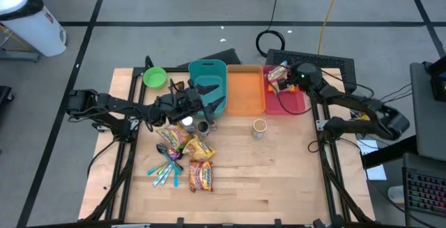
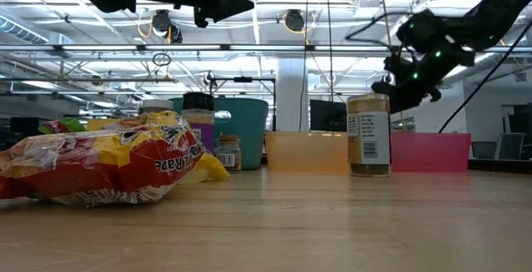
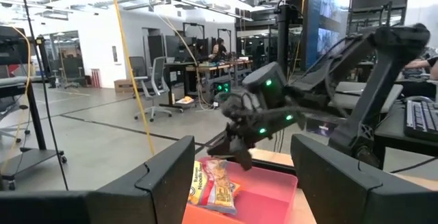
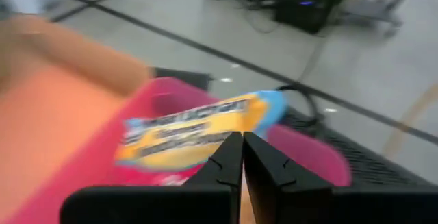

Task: Pick & Place Food Item
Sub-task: Put the blue noodle pack into the red bin

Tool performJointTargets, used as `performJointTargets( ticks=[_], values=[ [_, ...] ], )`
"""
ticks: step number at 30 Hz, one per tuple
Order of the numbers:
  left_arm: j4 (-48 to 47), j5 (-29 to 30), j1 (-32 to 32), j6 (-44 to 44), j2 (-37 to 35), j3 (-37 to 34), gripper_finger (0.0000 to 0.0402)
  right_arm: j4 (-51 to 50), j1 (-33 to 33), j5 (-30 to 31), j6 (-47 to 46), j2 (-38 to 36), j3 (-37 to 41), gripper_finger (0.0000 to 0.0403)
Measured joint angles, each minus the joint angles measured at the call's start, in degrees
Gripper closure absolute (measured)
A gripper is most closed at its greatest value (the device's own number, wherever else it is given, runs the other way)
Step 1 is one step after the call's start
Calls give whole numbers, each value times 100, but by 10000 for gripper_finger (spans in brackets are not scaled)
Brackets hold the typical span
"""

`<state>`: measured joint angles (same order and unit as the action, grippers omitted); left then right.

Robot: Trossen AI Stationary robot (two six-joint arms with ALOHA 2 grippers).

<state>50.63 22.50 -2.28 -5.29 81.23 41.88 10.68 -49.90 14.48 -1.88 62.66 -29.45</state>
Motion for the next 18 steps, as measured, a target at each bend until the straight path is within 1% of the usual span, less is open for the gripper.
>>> performJointTargets(
  ticks=[3,5,8,10,13,18],
  values=[
    [-4,-2,0,6,0,0,151,-684,118,-562,-259,-425,-2,402],
    [-12,-2,0,55,0,1,151,-1236,187,-810,-456,-576,-2,402],
    [-33,-4,0,135,0,1,151,-1956,250,-1026,-640,-596,0,402],
    [-37,-7,0,137,0,1,151,-2212,279,-1167,-676,-500,0,402],
    [-35,-11,0,137,0,1,151,-2244,283,-1173,-688,-239,0,402],
    [-28,-16,0,111,0,1,151,-1681,279,-1187,-680,410,0,402]
  ],
)
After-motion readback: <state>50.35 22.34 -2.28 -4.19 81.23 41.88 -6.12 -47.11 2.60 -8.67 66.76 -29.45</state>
